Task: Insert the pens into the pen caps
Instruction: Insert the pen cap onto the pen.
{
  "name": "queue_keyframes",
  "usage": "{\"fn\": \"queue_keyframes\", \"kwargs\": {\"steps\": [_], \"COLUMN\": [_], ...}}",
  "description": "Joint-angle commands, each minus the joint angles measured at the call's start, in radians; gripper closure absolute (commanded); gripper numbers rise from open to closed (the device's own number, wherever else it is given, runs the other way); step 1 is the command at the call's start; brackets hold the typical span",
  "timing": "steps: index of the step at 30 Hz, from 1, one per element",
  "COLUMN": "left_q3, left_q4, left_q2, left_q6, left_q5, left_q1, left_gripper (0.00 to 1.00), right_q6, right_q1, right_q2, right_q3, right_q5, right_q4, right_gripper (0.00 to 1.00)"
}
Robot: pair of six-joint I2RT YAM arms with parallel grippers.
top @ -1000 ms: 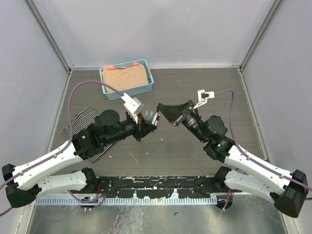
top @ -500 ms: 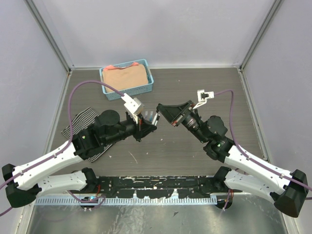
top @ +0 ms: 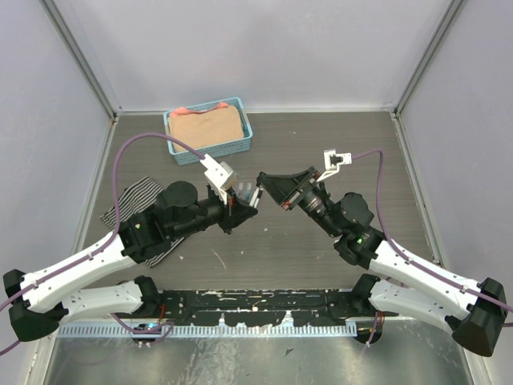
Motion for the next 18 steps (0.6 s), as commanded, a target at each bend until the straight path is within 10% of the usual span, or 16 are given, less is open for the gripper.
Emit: {"fn": "queue_keyframes", "kwargs": {"steps": [1,18], "left_q3": [0.014,0.014], "left_q4": [0.037,0.035], "left_q2": [-0.017,-0.019], "left_q6": [0.005,0.008], "left_q5": [-0.024,-0.017], "left_q1": [-0.001,0.0], "left_gripper": [1.0,1.0], "right_q6": [-0.03,-0.04], "right_q1": [0.018,0.017], "right_q2": [-0.031,-0.024], "right_q3": [0.002,0.024], "right_q5": [0.001,0.03], "right_q4": [0.034,0.033], "right_gripper": [1.0,1.0]}}
